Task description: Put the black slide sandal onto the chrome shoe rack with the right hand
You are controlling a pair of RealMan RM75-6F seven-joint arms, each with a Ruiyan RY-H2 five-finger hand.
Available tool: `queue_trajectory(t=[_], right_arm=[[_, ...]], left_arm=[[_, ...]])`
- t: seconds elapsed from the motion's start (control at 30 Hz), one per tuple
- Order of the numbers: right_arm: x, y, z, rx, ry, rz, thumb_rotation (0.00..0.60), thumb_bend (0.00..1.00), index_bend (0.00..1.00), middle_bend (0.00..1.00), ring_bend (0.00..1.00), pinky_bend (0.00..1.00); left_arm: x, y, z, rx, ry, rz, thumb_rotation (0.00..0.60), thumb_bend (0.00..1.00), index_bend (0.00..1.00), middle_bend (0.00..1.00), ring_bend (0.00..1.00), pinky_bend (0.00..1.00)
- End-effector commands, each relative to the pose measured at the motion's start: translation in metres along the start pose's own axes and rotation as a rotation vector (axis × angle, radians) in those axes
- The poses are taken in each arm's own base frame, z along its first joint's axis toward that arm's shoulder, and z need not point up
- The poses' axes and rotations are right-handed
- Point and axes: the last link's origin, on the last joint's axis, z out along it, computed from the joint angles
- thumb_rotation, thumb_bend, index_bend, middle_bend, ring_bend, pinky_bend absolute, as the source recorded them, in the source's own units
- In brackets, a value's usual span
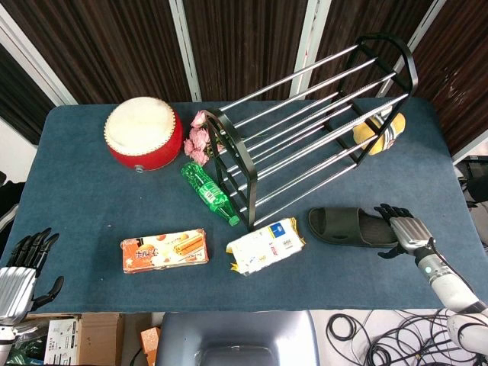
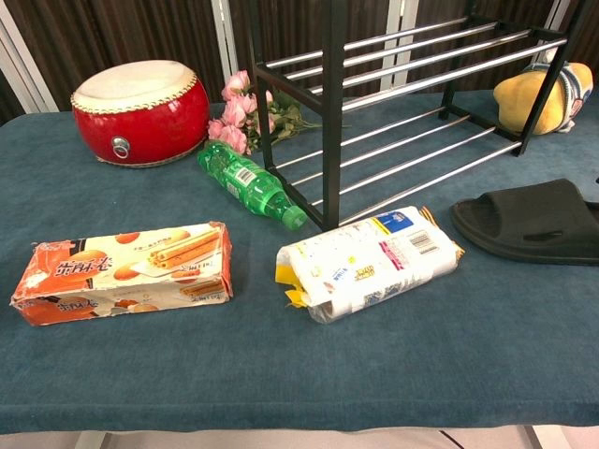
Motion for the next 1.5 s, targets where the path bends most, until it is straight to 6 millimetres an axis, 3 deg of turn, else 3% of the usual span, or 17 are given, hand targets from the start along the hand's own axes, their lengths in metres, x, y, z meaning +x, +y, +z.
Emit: queue_trajectory(t=[0.03,0.5,0.53,0.63,0.87,0.97,1.2,1.5], right_arm=[[-0.001,-0.001,0.001,-0.002,0.0,-0.004,0.6,0.05,0.0,0.0,0.0,0.0],[-0.004,0.001,0.029,-0.057,-0.025,0.008,0.6,0.05,0.02,0.01,0.0,0.01],[-0.005,0.0,0.031,-0.059,-0.025,0.008,0.6,0.05,0.05,0.02,0.0,0.02],[-0.009,-0.001,0.034,-0.058,-0.038,-0.008,0.6,0.05,0.29,0.15,0.11,0.21],[-0.012,0.0,0.03,-0.062,-0.024,-0.056,0.6,0.06,0.71,0.49,0.53,0.64],[-0.007,0.002,0.026,-0.072,0.036,-0.034,0.6,0.09,0.84,0.6,0.65,0.75],[0.016,0.008,0.02,-0.092,0.156,0.143,0.6,0.09,0.87,0.62,0.67,0.78],[0.043,-0.006,0.037,-0.088,0.172,0.336,0.6,0.09,0.87,0.62,0.67,0.77]], left_arm=[[0.0,0.0,0.0,0.0,0.001,-0.001,0.6,0.39,0.0,0.0,0.0,0.08],[0.001,0.0,-0.003,0.0,0.007,-0.001,0.6,0.39,0.0,0.0,0.0,0.08],[0.002,0.0,-0.003,-0.001,0.008,-0.001,0.6,0.39,0.0,0.0,0.0,0.08],[0.002,0.0,-0.002,-0.002,0.008,-0.004,0.6,0.39,0.0,0.0,0.0,0.08],[0.003,0.0,-0.001,-0.007,0.012,-0.006,0.6,0.39,0.0,0.0,0.0,0.08],[0.004,0.0,-0.002,-0.01,0.016,-0.009,0.6,0.39,0.0,0.0,0.0,0.08],[0.004,0.0,-0.004,-0.014,0.017,-0.013,0.6,0.39,0.0,0.0,0.0,0.08],[0.002,0.001,-0.002,-0.017,0.008,-0.01,0.6,0.39,0.0,0.0,0.0,0.08]])
